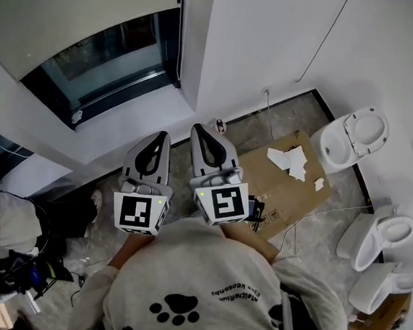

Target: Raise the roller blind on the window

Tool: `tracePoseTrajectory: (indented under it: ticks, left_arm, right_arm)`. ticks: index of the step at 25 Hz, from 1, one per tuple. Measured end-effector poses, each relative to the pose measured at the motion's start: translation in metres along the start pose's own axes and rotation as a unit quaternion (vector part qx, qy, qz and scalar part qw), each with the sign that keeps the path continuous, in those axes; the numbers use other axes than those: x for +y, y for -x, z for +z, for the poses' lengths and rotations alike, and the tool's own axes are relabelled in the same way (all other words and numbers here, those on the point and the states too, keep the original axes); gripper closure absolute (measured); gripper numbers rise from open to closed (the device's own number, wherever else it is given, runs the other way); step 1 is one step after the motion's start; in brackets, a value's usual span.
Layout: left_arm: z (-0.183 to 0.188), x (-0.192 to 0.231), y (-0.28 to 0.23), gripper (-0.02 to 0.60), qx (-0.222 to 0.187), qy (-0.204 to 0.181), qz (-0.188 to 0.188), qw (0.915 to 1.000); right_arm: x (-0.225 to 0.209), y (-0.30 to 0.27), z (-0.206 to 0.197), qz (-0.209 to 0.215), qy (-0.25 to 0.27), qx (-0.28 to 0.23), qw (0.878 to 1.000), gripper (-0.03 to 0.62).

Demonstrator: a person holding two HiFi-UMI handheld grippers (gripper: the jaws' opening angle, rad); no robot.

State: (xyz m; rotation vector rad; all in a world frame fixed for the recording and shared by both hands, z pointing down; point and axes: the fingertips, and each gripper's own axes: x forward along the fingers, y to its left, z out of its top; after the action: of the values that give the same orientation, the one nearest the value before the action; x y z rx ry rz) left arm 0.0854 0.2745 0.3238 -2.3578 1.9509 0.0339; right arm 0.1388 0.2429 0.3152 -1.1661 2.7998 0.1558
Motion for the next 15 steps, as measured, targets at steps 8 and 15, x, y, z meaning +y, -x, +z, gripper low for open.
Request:
tracePoseTrajectory:
  ticks: [8, 15]
  left_arm:
    - [-0.013, 0.012, -0.038, 0.572, 0.0, 0.015, 0.008, 0.9999]
    - [-0.016, 0.016, -0.05, 0.572, 0.004, 0.014, 0.009, 0.9998]
  right_arm:
    - [-0.028, -0.028, -0.017, 0.006, -0.004, 0.007, 1.0, 0.585]
    - [-0.038, -0.035, -0.028, 0.003, -0.013, 0.021, 1.0, 0.585]
